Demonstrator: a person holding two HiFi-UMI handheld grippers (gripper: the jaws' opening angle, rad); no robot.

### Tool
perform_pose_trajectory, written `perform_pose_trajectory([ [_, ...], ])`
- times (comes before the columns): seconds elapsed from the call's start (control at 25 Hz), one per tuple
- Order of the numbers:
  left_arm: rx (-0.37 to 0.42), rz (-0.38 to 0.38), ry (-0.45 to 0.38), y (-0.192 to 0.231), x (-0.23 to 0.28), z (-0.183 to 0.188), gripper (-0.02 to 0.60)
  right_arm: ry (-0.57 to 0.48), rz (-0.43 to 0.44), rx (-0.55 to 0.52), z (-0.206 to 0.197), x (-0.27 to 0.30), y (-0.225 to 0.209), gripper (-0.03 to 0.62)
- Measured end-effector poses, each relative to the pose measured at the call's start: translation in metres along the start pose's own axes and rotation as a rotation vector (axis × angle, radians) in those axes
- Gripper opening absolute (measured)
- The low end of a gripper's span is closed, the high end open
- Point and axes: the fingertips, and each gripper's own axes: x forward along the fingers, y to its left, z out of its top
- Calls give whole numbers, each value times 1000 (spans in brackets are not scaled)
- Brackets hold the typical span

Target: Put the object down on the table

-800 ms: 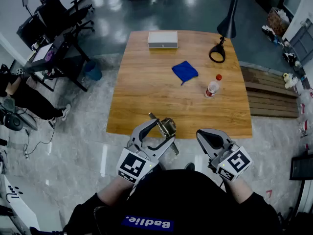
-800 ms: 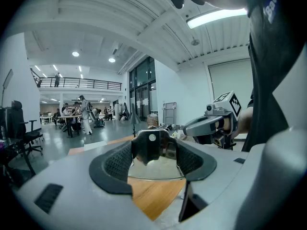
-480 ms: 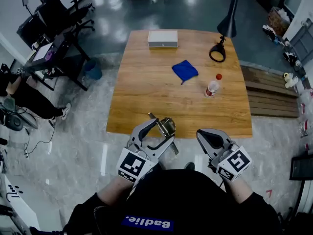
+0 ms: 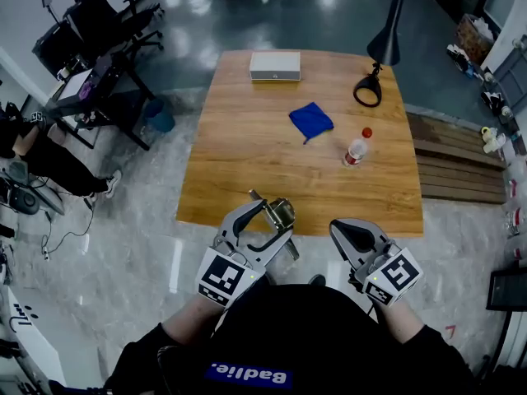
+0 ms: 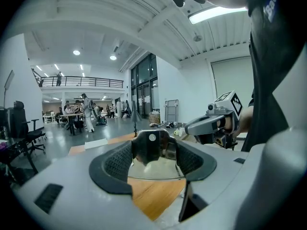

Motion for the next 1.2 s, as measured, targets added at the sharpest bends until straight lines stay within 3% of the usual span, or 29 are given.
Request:
perform_pose_trajectory([
  [0.28,13,66,28,-4,30,7,293,1,52,-1,-1,-19,-33,5],
  [0.52,34,113,36,21,44,2,293,33,59,-9,-9,-13,-52,5],
  [0.68,46,80,50,50,56,-11,293,42,20,2,-3,16,-61,5],
  [1.04,48,-78,94,120,77,-53,293,72,-127,8,8,99,-78,5],
  [1.2,57,-117,145,136,90,-77,293,68,-171,27,9,119,-85,5],
])
